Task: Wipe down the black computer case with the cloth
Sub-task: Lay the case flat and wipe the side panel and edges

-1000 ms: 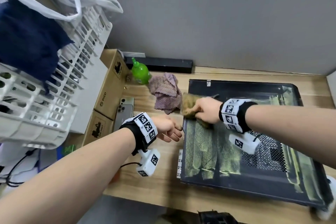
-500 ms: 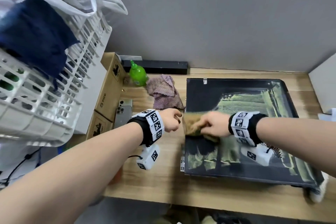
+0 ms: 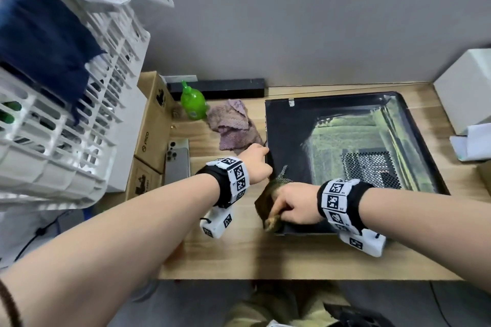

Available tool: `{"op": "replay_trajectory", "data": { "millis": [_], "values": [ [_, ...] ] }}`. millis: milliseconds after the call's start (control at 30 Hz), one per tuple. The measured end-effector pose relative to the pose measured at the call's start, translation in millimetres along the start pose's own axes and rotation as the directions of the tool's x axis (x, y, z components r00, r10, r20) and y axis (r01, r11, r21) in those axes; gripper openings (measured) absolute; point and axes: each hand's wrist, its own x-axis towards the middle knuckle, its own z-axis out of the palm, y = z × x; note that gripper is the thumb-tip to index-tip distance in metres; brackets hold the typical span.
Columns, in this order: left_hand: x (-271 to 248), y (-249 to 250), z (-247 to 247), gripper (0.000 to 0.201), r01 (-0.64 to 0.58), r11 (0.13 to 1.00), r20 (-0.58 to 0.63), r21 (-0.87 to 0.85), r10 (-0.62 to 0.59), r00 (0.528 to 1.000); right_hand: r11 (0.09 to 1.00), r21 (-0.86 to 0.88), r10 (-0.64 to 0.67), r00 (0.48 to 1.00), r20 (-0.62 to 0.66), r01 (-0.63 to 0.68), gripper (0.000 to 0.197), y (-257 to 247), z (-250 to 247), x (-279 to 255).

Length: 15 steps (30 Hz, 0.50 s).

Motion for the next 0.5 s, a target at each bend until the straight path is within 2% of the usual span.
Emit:
{"op": "replay_trajectory", "data": {
  "millis": [100, 200, 300, 400, 500],
  "values": [
    [1, 7, -2, 0.059, -0.029, 0.994, -0.018, 0.106, 0.031, 0.999, 1.0, -0.022, 0.011, 1.0, 0.02, -0.01, 0.029, 1, 5, -10],
    [6, 9, -3, 0.062, -0.069, 0.977, -0.042, 0.202, 0.08, 0.996, 0.995, -0.097, 0.025, 0.993, 0.115, -0.013, 0.026, 11, 3, -29],
    [7, 9, -5, 0.066, -0.073, 0.958, -0.017, 0.277, 0.081, 0.997, 0.973, -0.219, 0.116, 0.974, 0.195, -0.072, 0.024, 30, -7, -54],
    [6, 8, -6, 0.07, -0.07, 0.956, -0.006, 0.285, 0.075, 0.997, 0.936, -0.339, 0.163, 0.967, 0.197, -0.088, 0.024, 38, -12, -66],
    [8, 13, -6, 0.069, -0.041, 0.953, -0.004, 0.299, 0.044, 0.999, 0.925, -0.379, 0.091, 0.986, 0.139, -0.032, 0.024, 19, -7, -51]
  ]
}}
